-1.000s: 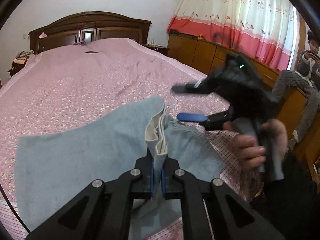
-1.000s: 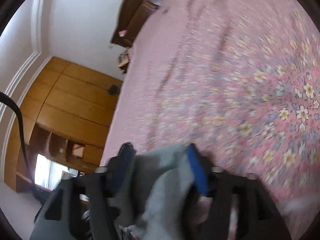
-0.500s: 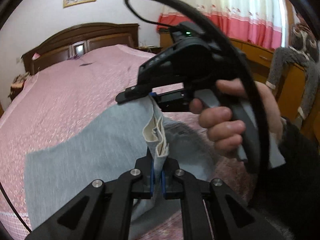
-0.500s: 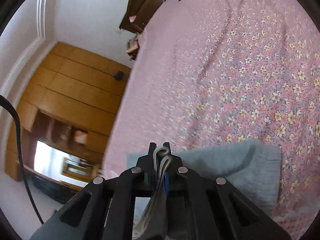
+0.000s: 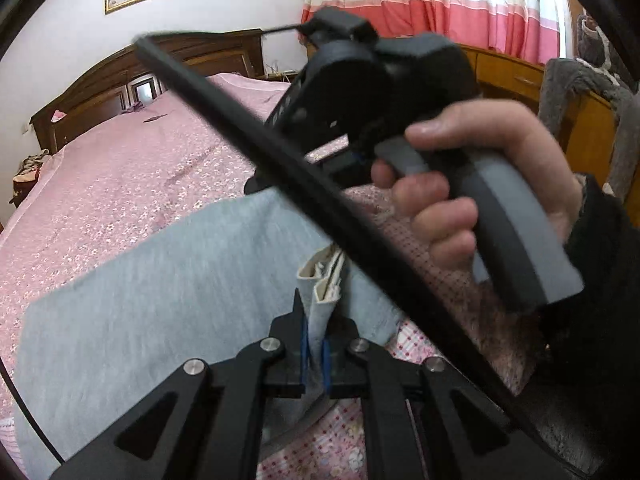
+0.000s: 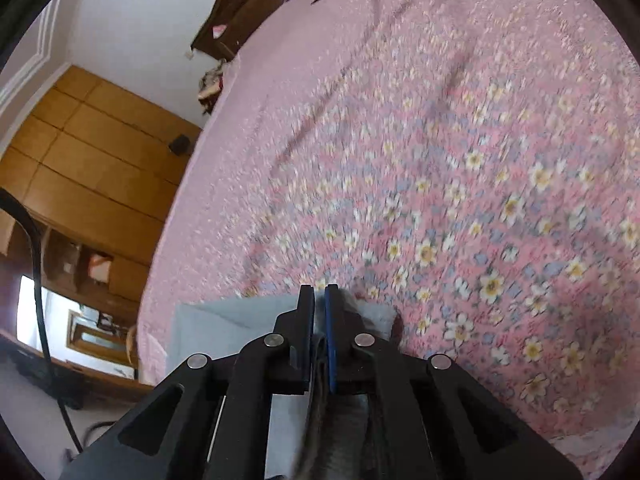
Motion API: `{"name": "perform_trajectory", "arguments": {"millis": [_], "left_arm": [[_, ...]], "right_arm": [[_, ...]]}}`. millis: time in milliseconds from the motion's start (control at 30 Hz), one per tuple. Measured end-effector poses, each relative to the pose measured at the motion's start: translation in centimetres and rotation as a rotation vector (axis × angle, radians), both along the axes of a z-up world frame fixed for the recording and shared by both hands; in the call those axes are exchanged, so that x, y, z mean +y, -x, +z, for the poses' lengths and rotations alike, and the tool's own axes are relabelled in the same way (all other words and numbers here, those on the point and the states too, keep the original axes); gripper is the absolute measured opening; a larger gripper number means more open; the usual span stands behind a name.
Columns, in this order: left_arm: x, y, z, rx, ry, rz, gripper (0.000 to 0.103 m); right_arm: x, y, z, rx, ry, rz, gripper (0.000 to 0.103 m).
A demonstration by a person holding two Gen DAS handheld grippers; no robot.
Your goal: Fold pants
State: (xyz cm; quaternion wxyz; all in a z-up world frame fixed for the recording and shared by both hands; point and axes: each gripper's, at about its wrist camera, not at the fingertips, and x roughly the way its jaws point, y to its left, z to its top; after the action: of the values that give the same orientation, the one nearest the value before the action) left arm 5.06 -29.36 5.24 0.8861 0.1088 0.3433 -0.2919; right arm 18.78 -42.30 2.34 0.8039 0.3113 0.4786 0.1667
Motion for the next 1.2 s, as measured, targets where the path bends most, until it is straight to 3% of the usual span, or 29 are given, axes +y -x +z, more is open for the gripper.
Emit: {"name": "perform_trajectory", "arguments": {"millis": [200, 267, 333, 400, 467, 600, 667, 733, 833, 867, 933, 967, 1000, 1033, 1100, 1133, 1167, 1200], "left_arm": [[0.4, 0.2, 0.0, 0.017, 0.034, -0.098, 0.007], [2.0, 1.1, 0.7, 0.022, 0.069, -0.176, 0.016], [4.8, 2.2, 1.1, 0.043, 0.118, -0.215, 0.031], [8.8, 3.8, 0.6, 0.077, 0.101, -0.154, 0.038], [13.6, 5.5, -0.5, 0.116, 0.114, -0.085, 0.04], [23.2, 7.2, -0.7, 0.146, 0.19, 0.126, 0.04], [26.7, 6.6, 0.7, 0.125, 0.31, 0.194, 0.04], [29.8, 5.6, 2.1, 0.083, 0.438, 0.244, 0.041], [31.9, 2.5, 2.4, 0.09, 0.509, 0.273, 0.041], [31.9, 1.0, 1.6, 0.123, 0.513, 0.251, 0.041], [31.4, -1.3, -0.9, 0.197, 0.478, 0.21, 0.041], [31.0, -1.8, -2.3, 0.229, 0.433, 0.201, 0.041], [30.8, -2.1, -3.7, 0.252, 0.396, 0.193, 0.041], [31.1, -1.6, -5.1, 0.257, 0.406, 0.173, 0.041], [32.6, -0.4, -5.3, 0.268, 0.51, 0.184, 0.043], [33.2, -0.2, -5.2, 0.328, 0.564, 0.175, 0.051], [33.7, 0.2, -4.9, 0.417, 0.665, 0.127, 0.056], [34.0, 0.8, -4.6, 0.455, 0.716, 0.088, 0.065]], "right_arm": [[0.1, 0.7, 1.4, -0.024, 0.083, 0.025, 0.003], [0.6, 1.2, 1.4, -0.034, 0.123, 0.033, 0.003], [0.7, 1.4, 1.5, -0.069, 0.135, 0.047, 0.003], [-0.1, 1.7, 1.5, -0.111, 0.219, 0.021, 0.005], [-1.4, 1.6, 0.8, -0.09, 0.288, -0.059, 0.025], [-1.2, 4.0, 2.4, -0.151, 0.311, -0.104, 0.047], [0.8, 6.4, 4.2, -0.221, 0.333, -0.112, 0.048], [3.6, 10.0, 6.0, -0.317, 0.279, -0.156, 0.048], [7.8, 14.5, 6.5, -0.412, 0.218, -0.18, 0.048], [9.2, 15.5, 6.0, -0.396, 0.226, -0.176, 0.048], [11.7, 15.9, 3.5, -0.26, 0.315, -0.139, 0.043], [12.0, 15.4, 2.1, -0.18, 0.387, -0.127, 0.019], [11.4, 15.0, 1.0, -0.138, 0.42, -0.135, 0.006], [9.9, 14.8, 0.4, -0.113, 0.389, -0.172, 0.0], [6.3, 15.6, 0.3, -0.089, 0.181, -0.257, 0.0], [5.8, 16.7, 1.1, -0.111, 0.184, -0.296, 0.003], [6.1, 17.5, 2.0, -0.144, 0.231, -0.311, 0.021], [7.0, 18.8, 3.3, -0.193, 0.318, -0.312, 0.034]]}}
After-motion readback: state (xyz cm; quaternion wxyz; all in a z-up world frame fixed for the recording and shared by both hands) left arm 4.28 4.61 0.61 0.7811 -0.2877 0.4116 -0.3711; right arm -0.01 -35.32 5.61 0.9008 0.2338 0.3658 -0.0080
